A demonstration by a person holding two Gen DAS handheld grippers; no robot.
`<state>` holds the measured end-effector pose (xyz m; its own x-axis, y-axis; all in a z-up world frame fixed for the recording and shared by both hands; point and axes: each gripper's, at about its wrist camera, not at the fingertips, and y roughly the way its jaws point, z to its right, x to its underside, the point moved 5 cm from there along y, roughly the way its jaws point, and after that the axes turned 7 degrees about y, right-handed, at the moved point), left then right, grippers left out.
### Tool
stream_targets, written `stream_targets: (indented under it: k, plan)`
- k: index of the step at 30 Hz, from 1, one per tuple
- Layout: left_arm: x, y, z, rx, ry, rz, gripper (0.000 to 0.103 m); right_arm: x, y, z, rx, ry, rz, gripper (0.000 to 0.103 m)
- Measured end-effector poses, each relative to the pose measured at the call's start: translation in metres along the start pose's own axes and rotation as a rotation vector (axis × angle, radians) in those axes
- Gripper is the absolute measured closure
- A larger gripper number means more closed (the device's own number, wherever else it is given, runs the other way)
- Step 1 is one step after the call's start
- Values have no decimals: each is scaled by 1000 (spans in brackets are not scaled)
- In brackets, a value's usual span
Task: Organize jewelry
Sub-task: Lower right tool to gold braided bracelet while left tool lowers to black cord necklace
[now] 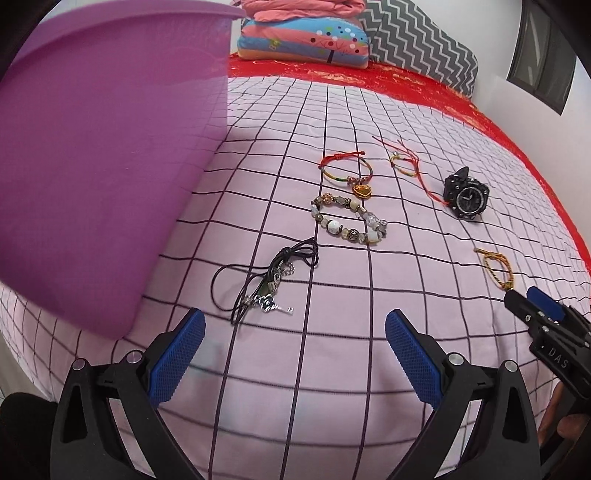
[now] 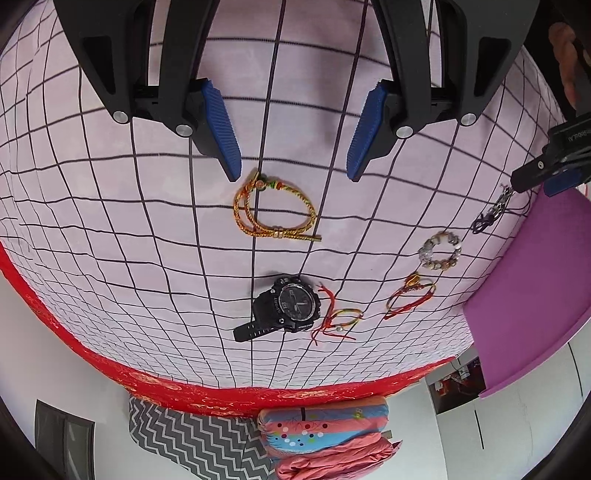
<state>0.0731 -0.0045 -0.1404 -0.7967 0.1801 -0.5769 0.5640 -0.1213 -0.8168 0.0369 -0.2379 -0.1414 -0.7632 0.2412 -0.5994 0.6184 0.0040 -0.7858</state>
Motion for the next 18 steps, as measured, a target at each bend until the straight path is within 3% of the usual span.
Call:
stream_targets:
  k: [18]
  plan:
    - [-14, 44, -2, -13, 9, -16, 7, -18, 38, 0, 30, -27, 8, 46]
